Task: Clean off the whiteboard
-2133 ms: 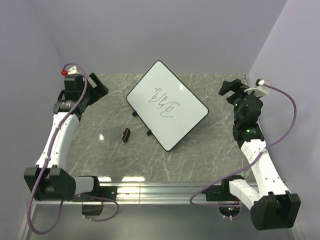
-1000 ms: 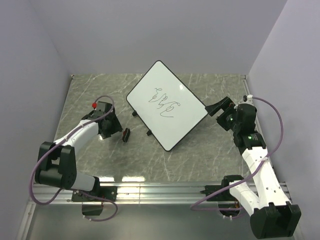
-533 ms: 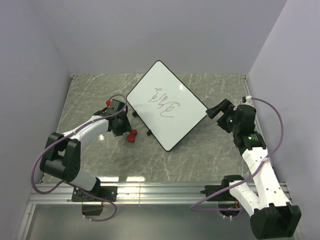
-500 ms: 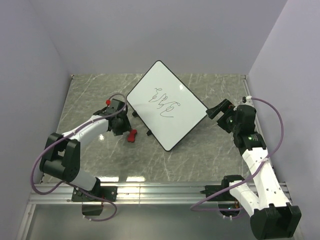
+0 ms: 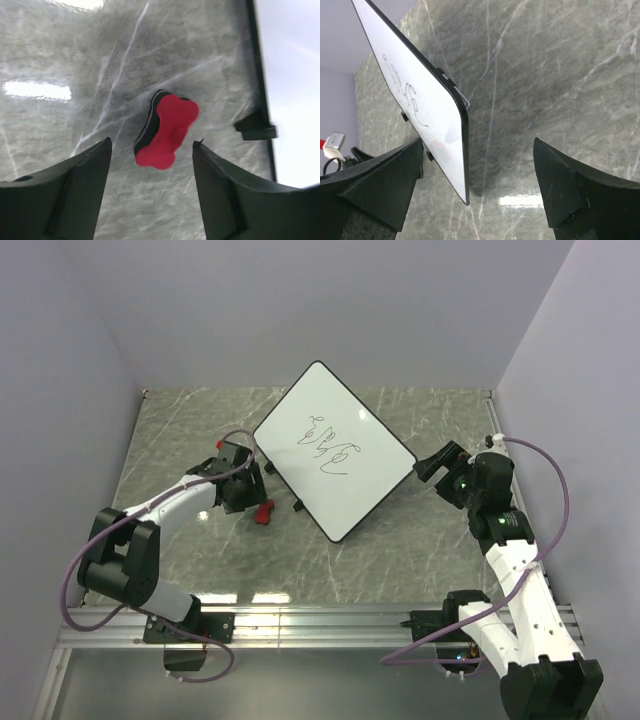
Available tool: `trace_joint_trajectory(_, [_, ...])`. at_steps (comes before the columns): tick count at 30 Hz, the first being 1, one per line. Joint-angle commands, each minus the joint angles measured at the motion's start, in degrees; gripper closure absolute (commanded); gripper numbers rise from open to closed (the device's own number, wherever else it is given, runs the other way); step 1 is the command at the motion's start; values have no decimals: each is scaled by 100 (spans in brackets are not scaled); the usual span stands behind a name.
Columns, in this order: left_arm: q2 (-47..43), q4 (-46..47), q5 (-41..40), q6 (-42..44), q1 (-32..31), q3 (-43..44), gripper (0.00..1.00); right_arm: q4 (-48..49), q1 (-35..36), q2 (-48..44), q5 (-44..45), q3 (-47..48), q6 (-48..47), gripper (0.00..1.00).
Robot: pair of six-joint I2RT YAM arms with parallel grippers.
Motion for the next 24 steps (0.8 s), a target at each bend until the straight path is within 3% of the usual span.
trace_joint_trajectory(1, [182,389,237,442,-29,-88,28,-118,40,-128,3,77,-167,3])
trace_joint_trajectory(4, [208,504,308,469,-38,-132,24,-224,49,-145,64,112,-237,3])
trace_joint_trajectory(12, [410,601,256,513,-214,-115,27,-242,40,-128,73,42,-264,3])
trace_joint_trajectory(24, [946,469,-219,513,-328,8,50,-277,31,-207,161,-64,-325,3])
